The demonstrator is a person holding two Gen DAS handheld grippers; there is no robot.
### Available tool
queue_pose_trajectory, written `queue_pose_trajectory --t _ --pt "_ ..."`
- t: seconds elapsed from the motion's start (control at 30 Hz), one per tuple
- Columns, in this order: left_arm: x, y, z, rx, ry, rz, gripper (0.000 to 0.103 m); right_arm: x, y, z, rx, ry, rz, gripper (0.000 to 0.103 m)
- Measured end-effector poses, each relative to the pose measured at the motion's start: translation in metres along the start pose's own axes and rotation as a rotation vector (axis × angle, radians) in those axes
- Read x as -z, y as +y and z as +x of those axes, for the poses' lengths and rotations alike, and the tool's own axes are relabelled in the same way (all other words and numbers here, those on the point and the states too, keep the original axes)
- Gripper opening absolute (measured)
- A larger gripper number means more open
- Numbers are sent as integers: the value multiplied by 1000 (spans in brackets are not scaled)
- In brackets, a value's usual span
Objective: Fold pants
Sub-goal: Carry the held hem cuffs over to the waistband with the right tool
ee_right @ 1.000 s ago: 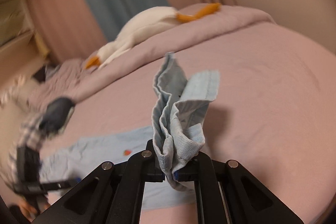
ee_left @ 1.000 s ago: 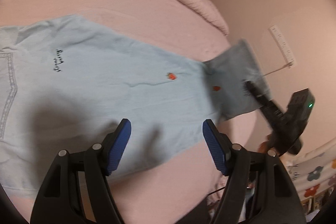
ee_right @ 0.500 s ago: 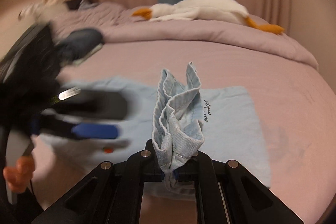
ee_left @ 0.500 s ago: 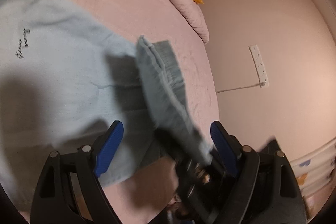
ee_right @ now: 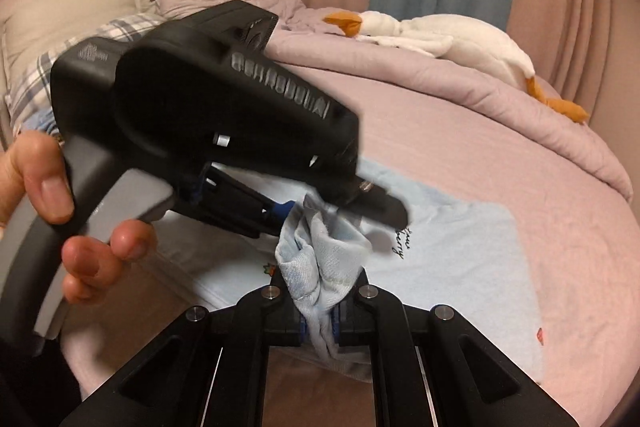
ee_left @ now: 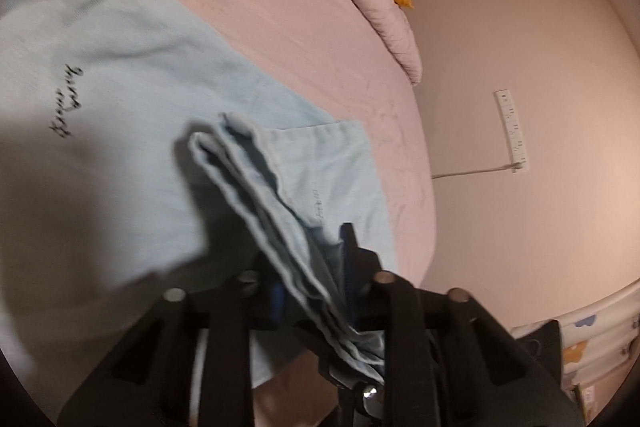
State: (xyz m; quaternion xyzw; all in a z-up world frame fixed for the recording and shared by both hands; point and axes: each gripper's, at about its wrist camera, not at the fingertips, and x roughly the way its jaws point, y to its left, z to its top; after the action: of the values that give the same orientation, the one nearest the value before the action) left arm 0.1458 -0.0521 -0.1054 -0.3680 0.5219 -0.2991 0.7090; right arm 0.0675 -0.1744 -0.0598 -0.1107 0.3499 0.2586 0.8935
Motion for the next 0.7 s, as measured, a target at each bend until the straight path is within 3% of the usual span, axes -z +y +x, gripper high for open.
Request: queue_pose_trajectory --t 0.13,0.33,0.7 --pt "1 -11 -10 -52 -41 81 9 0 5 -3 18 -2 -25 8" --pt "-2 -13 -41 -105 -99 170 9 -8 27 -5 30 -42 -54 8" --pt "-7 33 -71 -209 -129 134 6 -23 68 22 -78 -23 -41 9"
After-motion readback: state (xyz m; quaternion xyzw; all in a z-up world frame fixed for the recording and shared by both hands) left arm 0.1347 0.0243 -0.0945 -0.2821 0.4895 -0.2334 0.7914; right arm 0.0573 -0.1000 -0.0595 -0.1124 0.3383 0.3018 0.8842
